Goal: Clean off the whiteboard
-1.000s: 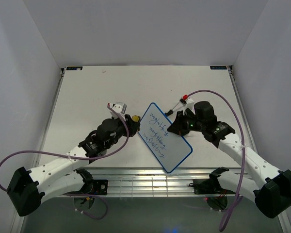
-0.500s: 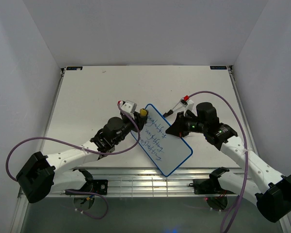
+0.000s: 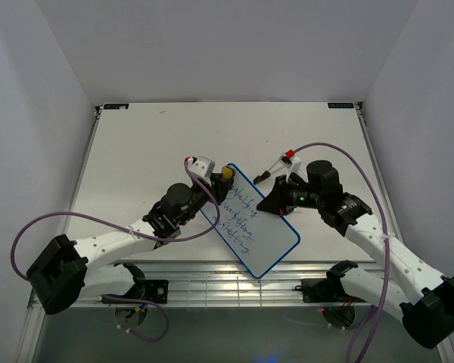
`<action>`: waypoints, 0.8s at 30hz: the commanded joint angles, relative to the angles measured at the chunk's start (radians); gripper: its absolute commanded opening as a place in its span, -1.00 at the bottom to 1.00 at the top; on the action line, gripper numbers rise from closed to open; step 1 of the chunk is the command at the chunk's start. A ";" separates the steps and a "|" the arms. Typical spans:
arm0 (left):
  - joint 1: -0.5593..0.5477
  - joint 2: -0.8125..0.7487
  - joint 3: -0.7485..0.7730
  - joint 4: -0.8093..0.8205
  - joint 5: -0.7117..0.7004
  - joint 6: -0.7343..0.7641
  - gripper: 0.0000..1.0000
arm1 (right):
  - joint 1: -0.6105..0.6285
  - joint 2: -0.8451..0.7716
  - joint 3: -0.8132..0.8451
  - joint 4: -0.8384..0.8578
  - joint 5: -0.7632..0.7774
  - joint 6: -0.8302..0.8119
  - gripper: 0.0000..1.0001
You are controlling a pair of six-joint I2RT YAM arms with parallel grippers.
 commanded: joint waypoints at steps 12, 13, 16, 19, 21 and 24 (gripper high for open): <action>-0.257 0.006 -0.046 0.044 -0.146 -0.016 -0.61 | 0.022 -0.029 0.074 0.204 -0.042 0.101 -0.85; -0.261 0.006 -0.046 0.044 -0.155 -0.017 -0.61 | 0.022 -0.029 0.075 0.204 -0.045 0.101 -0.85; -0.260 0.008 -0.043 0.036 -0.233 -0.008 -0.61 | 0.021 -0.032 0.071 0.201 -0.068 0.092 -0.85; -0.243 0.006 -0.031 0.015 -0.264 0.020 -0.60 | 0.022 -0.037 0.054 0.201 -0.103 0.081 -0.85; -0.220 0.011 -0.028 0.004 -0.264 0.017 -0.60 | 0.024 -0.044 0.048 0.202 -0.123 0.075 -0.85; -0.143 0.003 -0.037 -0.012 -0.215 -0.011 -0.60 | 0.022 -0.060 0.045 0.201 -0.132 0.071 -0.85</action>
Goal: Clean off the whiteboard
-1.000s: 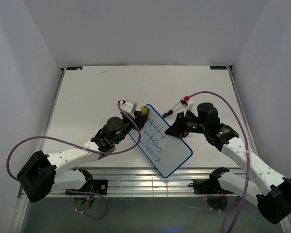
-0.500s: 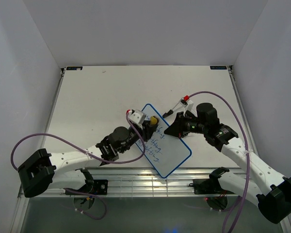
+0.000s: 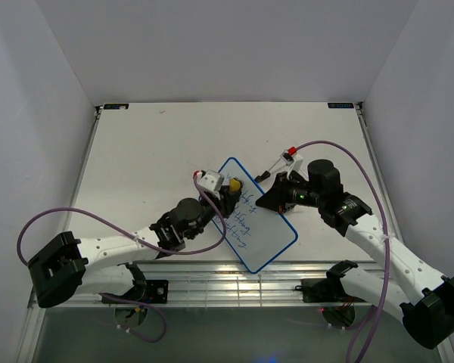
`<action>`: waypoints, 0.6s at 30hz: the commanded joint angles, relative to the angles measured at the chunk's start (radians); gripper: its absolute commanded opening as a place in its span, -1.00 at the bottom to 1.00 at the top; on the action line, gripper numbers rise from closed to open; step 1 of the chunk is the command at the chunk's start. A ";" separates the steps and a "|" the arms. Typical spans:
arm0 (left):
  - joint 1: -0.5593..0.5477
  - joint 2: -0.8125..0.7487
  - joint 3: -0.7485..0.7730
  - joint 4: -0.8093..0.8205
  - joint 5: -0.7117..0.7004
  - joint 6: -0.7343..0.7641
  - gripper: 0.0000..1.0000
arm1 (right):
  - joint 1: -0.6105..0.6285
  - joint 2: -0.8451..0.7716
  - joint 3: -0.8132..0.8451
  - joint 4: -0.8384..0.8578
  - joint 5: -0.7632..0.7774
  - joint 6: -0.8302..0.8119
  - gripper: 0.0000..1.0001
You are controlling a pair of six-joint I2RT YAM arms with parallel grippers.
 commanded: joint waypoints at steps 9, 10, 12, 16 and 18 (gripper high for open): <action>0.166 -0.010 -0.009 -0.059 0.085 -0.025 -0.64 | 0.016 -0.072 0.042 0.136 -0.183 0.013 -0.84; 0.166 -0.001 -0.006 -0.059 0.102 -0.026 -0.67 | 0.017 -0.073 0.041 0.152 -0.183 0.019 -0.84; 0.161 0.001 -0.004 -0.056 0.155 -0.060 -0.73 | 0.017 -0.072 0.033 0.170 -0.178 0.028 -0.85; 0.068 0.008 0.012 -0.034 0.130 -0.052 -0.73 | 0.020 -0.057 0.034 0.193 -0.177 0.045 -0.85; 0.031 0.030 0.048 -0.036 0.117 -0.030 -0.73 | 0.027 -0.044 0.038 0.193 -0.175 0.045 -0.85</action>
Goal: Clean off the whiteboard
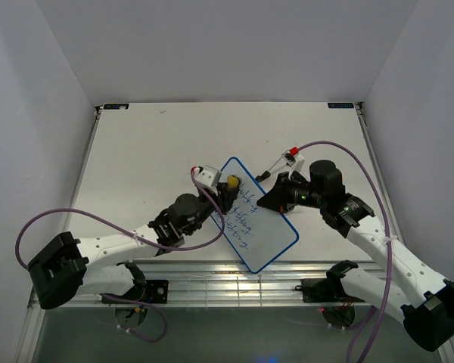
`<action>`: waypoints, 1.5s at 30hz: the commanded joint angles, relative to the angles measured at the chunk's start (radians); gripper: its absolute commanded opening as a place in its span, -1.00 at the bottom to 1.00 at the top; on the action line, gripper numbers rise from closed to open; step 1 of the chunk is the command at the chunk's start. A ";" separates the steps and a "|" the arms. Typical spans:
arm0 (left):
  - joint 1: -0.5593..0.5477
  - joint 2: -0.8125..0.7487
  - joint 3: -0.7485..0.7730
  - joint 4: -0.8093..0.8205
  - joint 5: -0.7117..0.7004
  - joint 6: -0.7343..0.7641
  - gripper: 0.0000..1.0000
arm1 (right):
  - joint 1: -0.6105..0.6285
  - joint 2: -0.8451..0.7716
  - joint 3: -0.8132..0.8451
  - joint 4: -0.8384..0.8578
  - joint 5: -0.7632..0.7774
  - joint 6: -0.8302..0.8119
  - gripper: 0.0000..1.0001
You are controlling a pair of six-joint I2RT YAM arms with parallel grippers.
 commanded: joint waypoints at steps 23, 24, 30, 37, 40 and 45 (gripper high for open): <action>0.134 0.083 0.144 -0.109 0.055 0.027 -0.68 | 0.053 -0.036 0.026 0.237 -0.244 0.043 -0.85; 0.134 0.090 0.160 -0.120 0.060 0.036 -0.69 | 0.055 -0.033 0.021 0.243 -0.256 0.048 -0.85; 0.086 0.092 0.223 -0.189 0.124 0.034 -0.73 | 0.062 -0.025 0.012 0.266 -0.257 0.051 -0.85; -0.127 0.086 0.251 -0.223 0.052 0.062 -0.73 | 0.062 -0.028 0.050 0.238 -0.201 0.031 -0.85; -0.178 0.087 0.222 -0.226 0.028 0.027 -0.73 | 0.061 -0.038 0.073 0.237 -0.184 0.033 -0.85; -0.170 0.075 0.179 -0.235 -0.086 0.002 -0.73 | 0.062 -0.050 0.089 0.231 -0.167 0.033 -0.85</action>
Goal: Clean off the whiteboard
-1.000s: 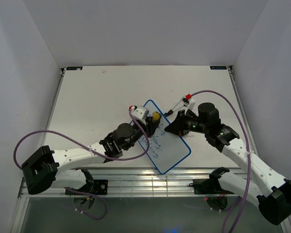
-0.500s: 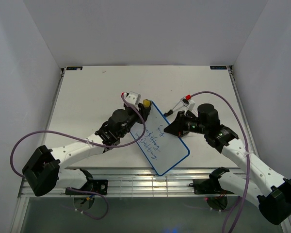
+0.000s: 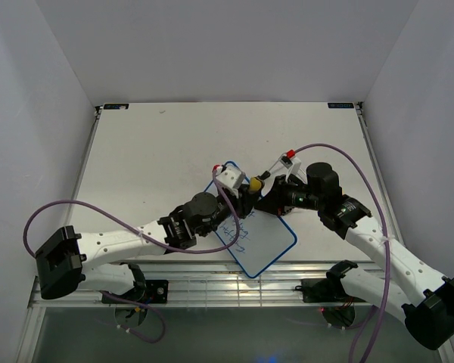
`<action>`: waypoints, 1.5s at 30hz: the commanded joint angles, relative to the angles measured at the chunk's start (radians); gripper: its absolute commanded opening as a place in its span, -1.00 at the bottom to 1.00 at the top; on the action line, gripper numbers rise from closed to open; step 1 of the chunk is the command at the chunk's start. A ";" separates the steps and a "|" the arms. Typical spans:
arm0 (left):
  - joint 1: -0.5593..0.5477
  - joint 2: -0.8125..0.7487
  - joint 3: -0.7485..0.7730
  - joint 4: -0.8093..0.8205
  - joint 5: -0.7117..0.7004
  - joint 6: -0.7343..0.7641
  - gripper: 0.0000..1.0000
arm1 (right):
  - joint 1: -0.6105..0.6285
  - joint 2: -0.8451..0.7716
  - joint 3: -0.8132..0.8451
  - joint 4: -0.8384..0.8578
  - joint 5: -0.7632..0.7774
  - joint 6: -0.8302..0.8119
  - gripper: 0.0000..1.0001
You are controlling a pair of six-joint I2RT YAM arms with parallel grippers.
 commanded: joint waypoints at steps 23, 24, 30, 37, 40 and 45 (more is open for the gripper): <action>0.368 -0.010 -0.034 -0.086 0.194 -0.119 -0.77 | 0.036 -0.069 0.059 0.321 -0.253 0.081 -0.85; 0.334 -0.022 -0.071 -0.054 0.193 -0.113 -0.77 | 0.036 -0.070 0.059 0.322 -0.242 0.083 -0.85; 0.140 -0.080 -0.169 0.010 0.161 -0.097 -0.77 | 0.036 -0.055 0.073 0.330 -0.228 0.078 -0.85; -0.074 -0.074 -0.222 0.010 -0.002 -0.147 -0.77 | 0.034 -0.040 0.090 0.336 -0.199 0.075 -0.85; -0.106 -0.062 -0.231 0.010 -0.023 -0.175 -0.77 | 0.036 -0.034 0.101 0.344 -0.199 0.084 -0.85; -0.105 -0.057 -0.226 -0.055 -0.175 -0.195 -0.76 | 0.036 -0.046 0.099 0.345 -0.211 0.099 -0.85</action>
